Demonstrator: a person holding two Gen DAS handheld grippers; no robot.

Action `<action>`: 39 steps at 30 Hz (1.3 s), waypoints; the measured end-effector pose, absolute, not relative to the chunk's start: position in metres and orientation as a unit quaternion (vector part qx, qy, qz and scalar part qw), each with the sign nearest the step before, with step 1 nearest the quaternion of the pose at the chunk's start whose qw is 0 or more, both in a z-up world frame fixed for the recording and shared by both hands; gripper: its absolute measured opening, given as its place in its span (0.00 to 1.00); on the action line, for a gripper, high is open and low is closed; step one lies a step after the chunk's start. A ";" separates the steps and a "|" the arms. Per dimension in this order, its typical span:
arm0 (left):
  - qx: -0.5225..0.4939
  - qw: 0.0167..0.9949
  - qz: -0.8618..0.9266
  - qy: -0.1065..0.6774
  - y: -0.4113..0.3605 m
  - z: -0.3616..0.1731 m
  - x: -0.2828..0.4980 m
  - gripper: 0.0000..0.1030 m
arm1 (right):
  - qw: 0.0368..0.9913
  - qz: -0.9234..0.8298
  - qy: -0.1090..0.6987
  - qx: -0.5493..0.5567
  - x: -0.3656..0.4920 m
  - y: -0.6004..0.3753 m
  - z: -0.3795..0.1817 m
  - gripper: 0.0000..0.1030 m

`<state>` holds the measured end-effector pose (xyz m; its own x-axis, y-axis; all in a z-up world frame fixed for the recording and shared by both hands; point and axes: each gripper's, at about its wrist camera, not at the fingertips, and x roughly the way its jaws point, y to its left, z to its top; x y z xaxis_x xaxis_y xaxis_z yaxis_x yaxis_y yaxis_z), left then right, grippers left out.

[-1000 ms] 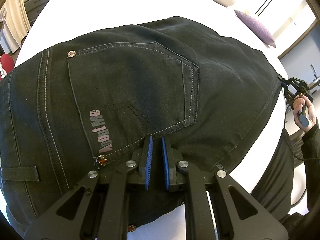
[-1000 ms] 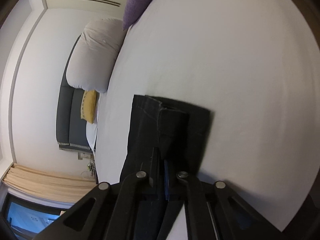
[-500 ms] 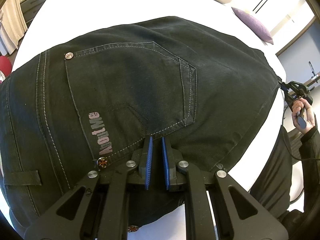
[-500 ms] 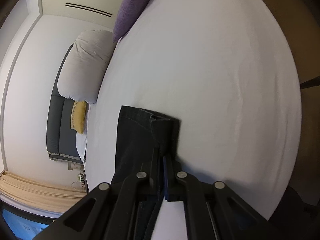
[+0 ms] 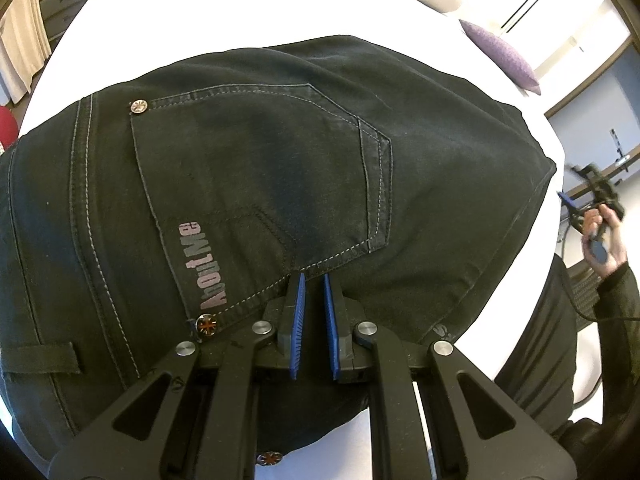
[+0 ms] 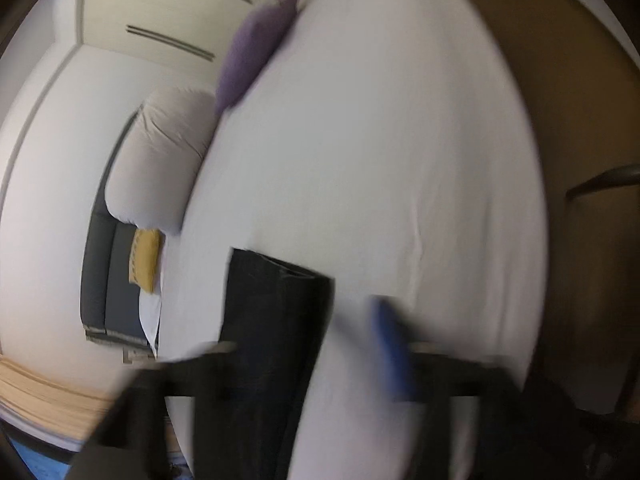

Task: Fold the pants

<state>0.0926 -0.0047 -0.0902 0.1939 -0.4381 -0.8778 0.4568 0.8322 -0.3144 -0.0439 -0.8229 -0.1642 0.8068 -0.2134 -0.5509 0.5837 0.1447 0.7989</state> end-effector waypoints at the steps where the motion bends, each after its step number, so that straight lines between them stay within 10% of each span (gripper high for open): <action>1: 0.009 0.773 -0.290 0.564 -0.004 -0.090 0.092 0.10 | 0.750 -0.258 0.152 0.590 -0.045 -0.814 -0.155 0.83; 5: 0.002 0.775 -0.290 0.562 0.000 -0.091 0.089 0.10 | 0.804 -0.120 0.209 0.543 -0.016 -0.755 -0.128 0.71; 9: 0.002 0.778 -0.288 0.558 0.002 -0.090 0.085 0.10 | 0.782 -0.021 0.284 0.554 0.015 -0.699 -0.143 0.38; 32: 0.003 0.783 -0.287 0.552 0.004 -0.086 0.076 0.10 | 0.711 0.000 0.346 0.612 0.043 -0.656 -0.193 0.34; 34: 0.004 0.783 -0.287 0.552 0.004 -0.086 0.076 0.10 | 0.717 -0.001 0.358 0.598 0.048 -0.653 -0.193 0.07; 39: 0.012 0.781 -0.289 0.553 0.001 -0.084 0.076 0.10 | 0.726 -0.008 0.353 0.590 0.037 -0.651 -0.195 0.04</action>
<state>0.0760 0.0007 -0.0838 0.2207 -0.4384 -0.8713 0.4658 0.8322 -0.3008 0.0368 -0.6507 -0.1949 0.7511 0.4051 -0.5213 0.4276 0.3030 0.8517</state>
